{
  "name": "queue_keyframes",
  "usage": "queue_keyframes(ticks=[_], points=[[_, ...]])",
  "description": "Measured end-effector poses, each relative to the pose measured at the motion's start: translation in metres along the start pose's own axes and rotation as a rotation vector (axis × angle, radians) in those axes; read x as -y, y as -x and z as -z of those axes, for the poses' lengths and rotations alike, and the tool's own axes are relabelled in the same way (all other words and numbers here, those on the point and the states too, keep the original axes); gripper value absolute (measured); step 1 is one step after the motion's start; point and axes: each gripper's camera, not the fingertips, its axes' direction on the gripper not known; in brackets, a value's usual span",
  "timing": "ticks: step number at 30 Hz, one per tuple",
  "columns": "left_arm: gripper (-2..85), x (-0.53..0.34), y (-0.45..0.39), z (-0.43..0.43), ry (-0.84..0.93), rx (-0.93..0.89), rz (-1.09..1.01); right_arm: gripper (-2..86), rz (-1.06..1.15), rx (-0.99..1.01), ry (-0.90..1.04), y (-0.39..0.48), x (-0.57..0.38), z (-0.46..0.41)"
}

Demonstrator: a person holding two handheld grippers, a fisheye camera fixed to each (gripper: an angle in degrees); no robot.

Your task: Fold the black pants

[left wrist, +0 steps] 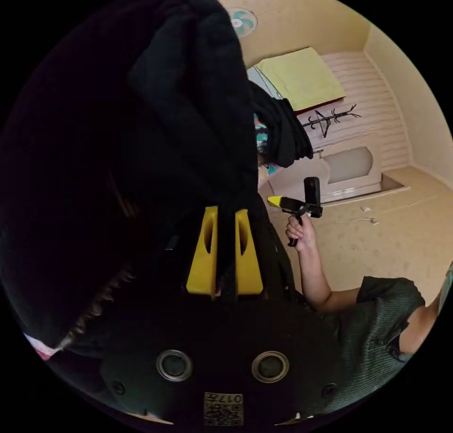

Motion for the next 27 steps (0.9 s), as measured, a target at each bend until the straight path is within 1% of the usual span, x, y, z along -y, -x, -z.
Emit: queue_keyframes(ticks=[3,5,6,8,10,12,14,15,16,17,18,20,22,24,25,26,27], points=[[5.6,-0.030,0.012,-0.005,-0.014,-0.021,-0.022,4.3,0.070,-0.062,0.007,0.031,0.025,-0.025],[5.6,-0.038,0.012,-0.009,0.008,0.008,-0.032,8.4,0.211,-0.074,0.015,0.075,0.063,-0.047],[5.6,-0.041,0.011,-0.010,0.017,0.035,-0.043,9.6,0.248,-0.087,0.011,0.087,0.074,-0.053],[5.7,-0.046,0.011,-0.012,0.018,0.069,-0.051,13.1,0.374,-0.183,-0.012,0.137,0.120,-0.078],[5.7,-0.050,0.014,-0.013,0.011,0.085,-0.050,15.4,0.456,-0.270,0.024,0.171,0.160,-0.108],[5.8,-0.053,0.020,-0.019,0.017,0.109,-0.041,18.0,0.487,-0.313,0.137,0.192,0.202,-0.151],[5.9,-0.054,0.024,-0.022,0.015,0.121,-0.036,19.6,0.514,-0.337,0.291,0.210,0.247,-0.216],[6.0,-0.053,0.027,-0.022,0.015,0.125,-0.035,19.8,0.527,-0.367,0.322,0.214,0.255,-0.234],[6.0,-0.053,0.029,-0.022,0.016,0.126,-0.037,19.9,0.542,-0.460,0.385,0.217,0.269,-0.267],[6.1,-0.052,0.032,-0.021,0.017,0.127,-0.040,19.3,0.544,-0.548,0.452,0.213,0.279,-0.299],[6.2,-0.052,0.036,-0.019,0.018,0.122,-0.037,18.7,0.535,-0.578,0.490,0.208,0.284,-0.313],[6.5,-0.052,0.041,-0.015,0.013,0.110,-0.033,11.5,0.453,-0.628,0.672,0.173,0.297,-0.357],[7.4,-0.055,0.044,-0.005,0.007,0.103,-0.037,9.4,0.419,-0.600,0.664,0.157,0.302,-0.352],[8.3,-0.062,0.049,0.018,-0.021,0.094,-0.041,7.9,0.369,-0.486,0.626,0.147,0.309,-0.324],[8.5,-0.065,0.051,0.026,-0.043,0.086,-0.037,7.4,0.332,-0.383,0.588,0.139,0.313,-0.296],[8.8,-0.071,0.056,0.044,-0.101,0.062,-0.021,7.0,0.306,-0.269,0.539,0.129,0.316,-0.264],[9.1,-0.078,0.062,0.065,-0.174,0.037,0.001,6.9,0.292,-0.206,0.515,0.123,0.317,-0.247]])
